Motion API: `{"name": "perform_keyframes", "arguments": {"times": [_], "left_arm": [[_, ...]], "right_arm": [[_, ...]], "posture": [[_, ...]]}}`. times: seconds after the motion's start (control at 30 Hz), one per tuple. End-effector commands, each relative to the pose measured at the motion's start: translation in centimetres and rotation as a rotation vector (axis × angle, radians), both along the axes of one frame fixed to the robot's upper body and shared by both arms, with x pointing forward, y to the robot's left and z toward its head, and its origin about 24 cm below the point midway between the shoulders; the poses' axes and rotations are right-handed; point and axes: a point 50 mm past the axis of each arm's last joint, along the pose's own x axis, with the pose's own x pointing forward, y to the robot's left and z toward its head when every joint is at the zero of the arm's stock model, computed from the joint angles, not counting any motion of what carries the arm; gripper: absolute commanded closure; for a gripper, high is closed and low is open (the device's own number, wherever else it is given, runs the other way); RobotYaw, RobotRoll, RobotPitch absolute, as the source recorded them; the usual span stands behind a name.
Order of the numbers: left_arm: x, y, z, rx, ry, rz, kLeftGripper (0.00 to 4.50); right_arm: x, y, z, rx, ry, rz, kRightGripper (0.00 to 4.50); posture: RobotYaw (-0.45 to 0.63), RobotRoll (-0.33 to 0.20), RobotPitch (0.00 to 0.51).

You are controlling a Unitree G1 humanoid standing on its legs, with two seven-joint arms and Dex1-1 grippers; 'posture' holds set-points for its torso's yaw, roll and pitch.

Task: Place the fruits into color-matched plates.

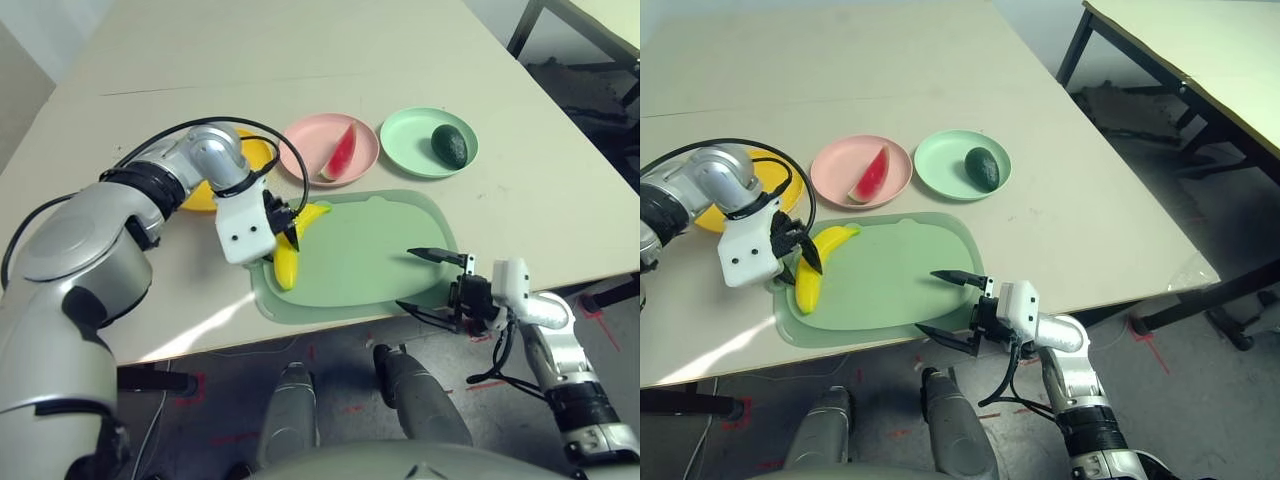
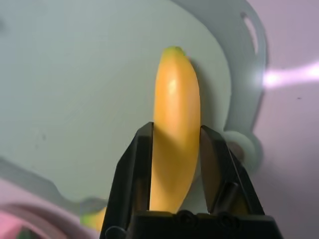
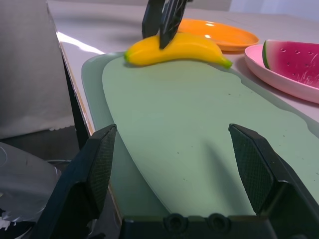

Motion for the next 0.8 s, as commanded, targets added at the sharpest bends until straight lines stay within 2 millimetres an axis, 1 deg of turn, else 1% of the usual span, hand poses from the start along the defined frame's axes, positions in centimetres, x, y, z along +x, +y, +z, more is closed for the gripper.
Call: {"name": "perform_keyframes", "arguments": {"times": [0.03,0.13,0.2,0.3,0.43,0.5,0.57,0.6,0.7,0.8], "left_arm": [[-0.3,0.1,1.0,-0.047,0.033,0.041,3.14],[-1.0,0.1,2.3,-0.124,0.074,0.079,3.14],[-1.5,0.5,3.3,-0.171,0.095,0.114,3.14],[-2.0,1.2,4.3,-0.213,0.109,0.168,3.14],[-2.4,3.0,5.8,-0.262,0.087,0.273,3.14],[-2.4,4.2,6.4,-0.271,0.055,0.336,3.14],[-2.3,6.1,7.1,-0.265,0.001,0.422,3.14],[-2.3,6.7,7.3,-0.265,-0.015,0.45,3.14],[-2.4,7.3,8.1,-0.332,-0.01,0.508,3.14],[-2.6,7.5,8.8,-0.394,0.001,0.533,3.14]], "right_arm": [[-0.3,0.1,-0.6,-0.021,0.038,0.024,0.0],[-0.2,0.1,-0.6,-0.024,0.041,0.04,0.0],[-0.1,0.0,-0.6,-0.03,0.043,0.048,0.0],[0.2,0.0,-0.3,-0.022,0.044,0.05,0.0],[0.6,0.3,0.0,0.003,0.043,0.05,0.0],[0.8,0.5,0.2,0.019,0.046,0.046,0.0],[1.1,0.8,0.3,0.035,0.049,0.042,0.0],[1.1,0.8,0.3,0.037,0.05,0.042,0.0],[1.2,1.0,0.3,0.037,0.052,0.048,0.0],[1.3,1.1,0.3,0.032,0.052,0.057,0.0]], "posture": [[-0.19,0.0,0.184],[-0.18,0.0,0.188],[-0.16,0.0,0.191],[-0.14,0.0,0.196],[-0.13,0.0,0.199],[-0.1,0.0,0.201],[-0.09,0.0,0.203],[-0.08,0.0,0.203],[-0.07,0.0,0.203],[-0.07,0.0,0.201]]}}
